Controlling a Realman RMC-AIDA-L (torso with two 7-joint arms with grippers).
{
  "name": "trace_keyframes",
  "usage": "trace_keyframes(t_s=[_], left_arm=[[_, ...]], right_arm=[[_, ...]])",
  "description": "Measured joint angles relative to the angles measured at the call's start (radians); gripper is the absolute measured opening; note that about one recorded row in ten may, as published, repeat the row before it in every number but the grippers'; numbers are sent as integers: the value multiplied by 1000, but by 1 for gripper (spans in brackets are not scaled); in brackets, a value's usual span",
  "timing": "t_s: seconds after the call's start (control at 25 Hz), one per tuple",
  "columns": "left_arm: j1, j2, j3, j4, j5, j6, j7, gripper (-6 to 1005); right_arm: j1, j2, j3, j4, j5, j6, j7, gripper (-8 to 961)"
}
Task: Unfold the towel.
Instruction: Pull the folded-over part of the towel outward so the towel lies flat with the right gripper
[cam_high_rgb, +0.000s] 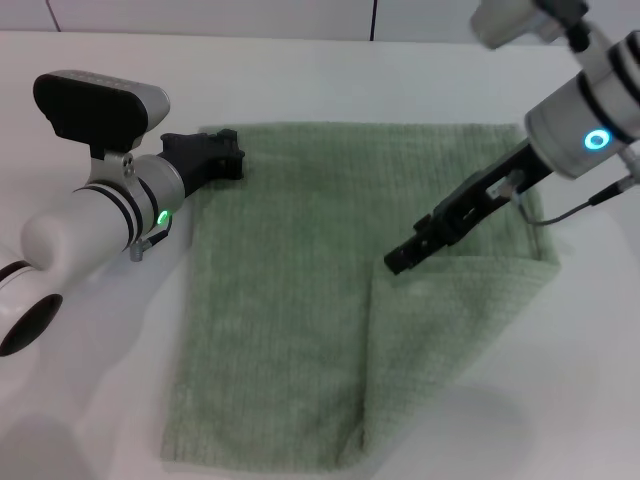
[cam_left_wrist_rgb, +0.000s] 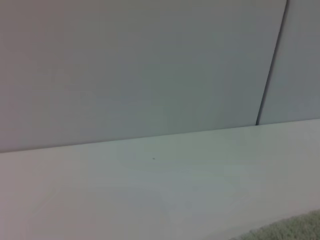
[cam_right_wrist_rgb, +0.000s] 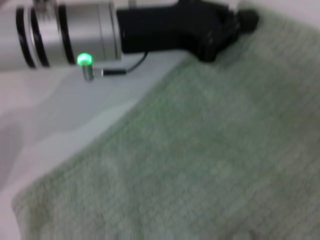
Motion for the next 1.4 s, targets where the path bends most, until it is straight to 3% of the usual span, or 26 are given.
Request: trace_keyframes(t_s=[0.16,0.32,0.72,1.4], left_arm=[[0,0,0,0,0,0,0,-2],[1,1,0,-8,0,0,0,-2],[3,2,0,-12,0,0,0,-1],[2,2,0,-12,0,0,0,-1]], right_arm=[[6,35,-10,2,-34,26,-2,807],[5,50,-33,3,-41,70,-3,806],[15,64,-69,38,-41,148,-3,808],[42,69,-102,87,-41,175,-4,804]])
